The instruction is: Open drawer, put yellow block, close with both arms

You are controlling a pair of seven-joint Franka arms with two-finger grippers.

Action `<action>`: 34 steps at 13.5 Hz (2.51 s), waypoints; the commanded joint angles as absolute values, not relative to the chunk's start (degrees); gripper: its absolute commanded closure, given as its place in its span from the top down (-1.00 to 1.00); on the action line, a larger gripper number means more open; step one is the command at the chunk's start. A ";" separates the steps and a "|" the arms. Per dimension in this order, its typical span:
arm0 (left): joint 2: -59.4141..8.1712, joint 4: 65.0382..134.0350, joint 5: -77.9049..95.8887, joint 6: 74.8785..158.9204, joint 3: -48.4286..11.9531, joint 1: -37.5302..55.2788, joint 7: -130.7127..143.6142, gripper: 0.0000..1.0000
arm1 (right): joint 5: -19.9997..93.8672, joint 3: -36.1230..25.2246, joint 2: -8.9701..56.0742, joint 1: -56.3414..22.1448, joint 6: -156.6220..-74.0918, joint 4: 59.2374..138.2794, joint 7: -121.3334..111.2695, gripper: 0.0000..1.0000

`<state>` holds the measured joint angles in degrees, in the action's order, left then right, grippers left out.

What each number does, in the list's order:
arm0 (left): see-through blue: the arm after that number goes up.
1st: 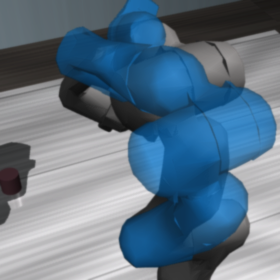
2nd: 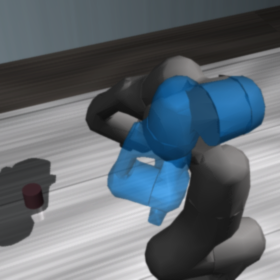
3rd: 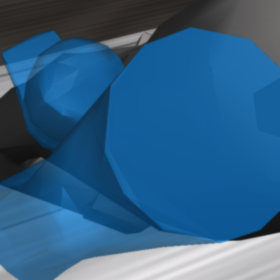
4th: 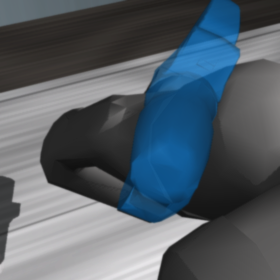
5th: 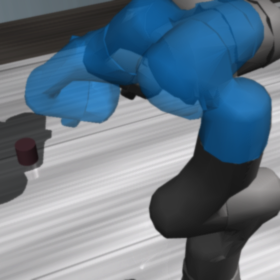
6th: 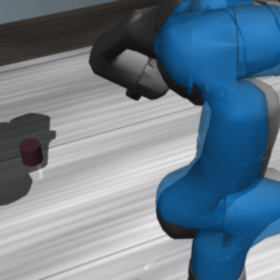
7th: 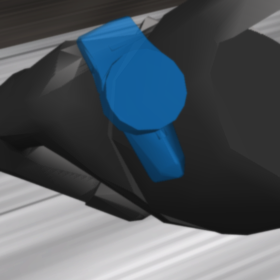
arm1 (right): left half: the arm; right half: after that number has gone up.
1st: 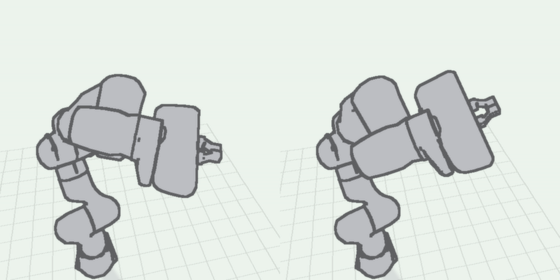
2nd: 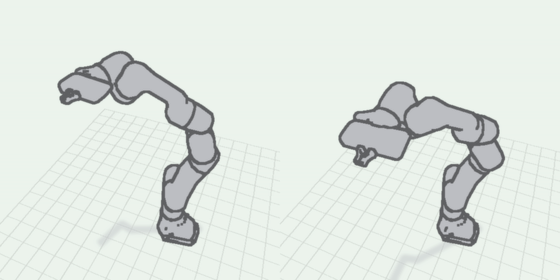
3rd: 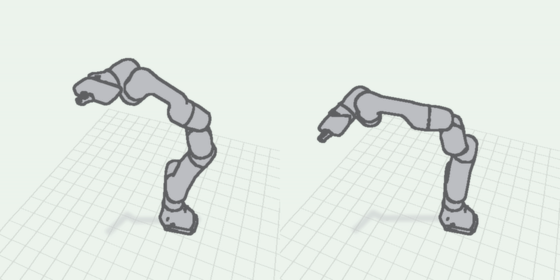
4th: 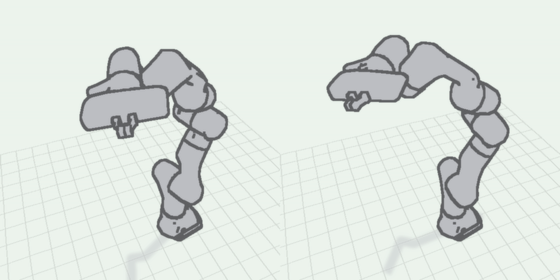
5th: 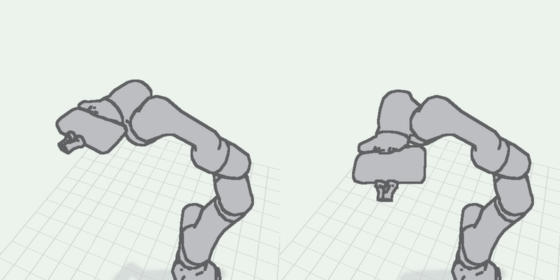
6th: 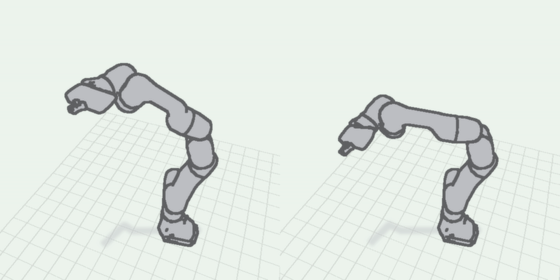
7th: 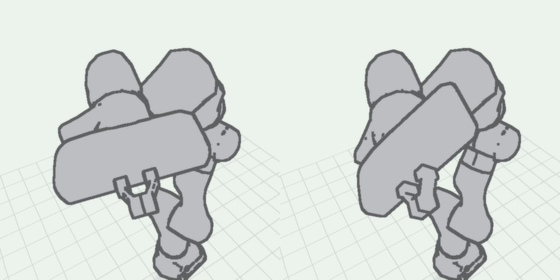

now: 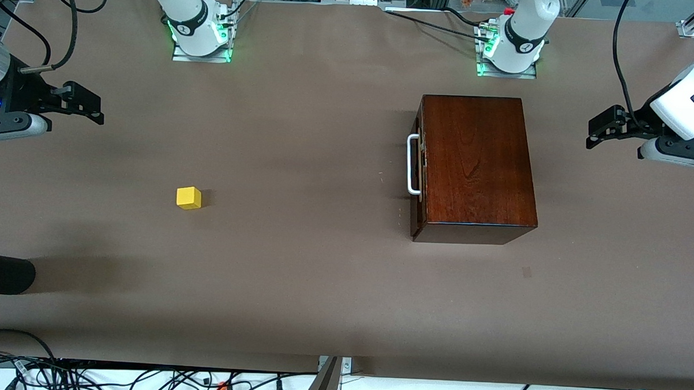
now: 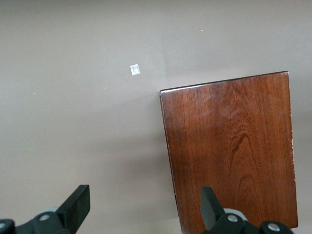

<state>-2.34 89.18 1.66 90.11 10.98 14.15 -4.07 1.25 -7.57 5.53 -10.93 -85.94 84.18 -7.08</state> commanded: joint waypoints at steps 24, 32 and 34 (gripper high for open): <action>-6.57 86.85 -3.06 89.38 -19.48 15.38 32.48 1.00 | 1.05 -7.73 6.50 -10.90 -85.25 82.35 -7.73 1.00; -18.09 83.58 -12.64 89.74 -23.91 26.36 50.70 1.00 | 0.97 -7.65 6.50 -10.90 -85.25 82.35 -7.73 1.00; -20.73 83.23 -14.84 91.57 -23.91 27.42 52.55 1.00 | 0.88 -7.73 6.50 -10.81 -85.25 82.35 -7.82 1.00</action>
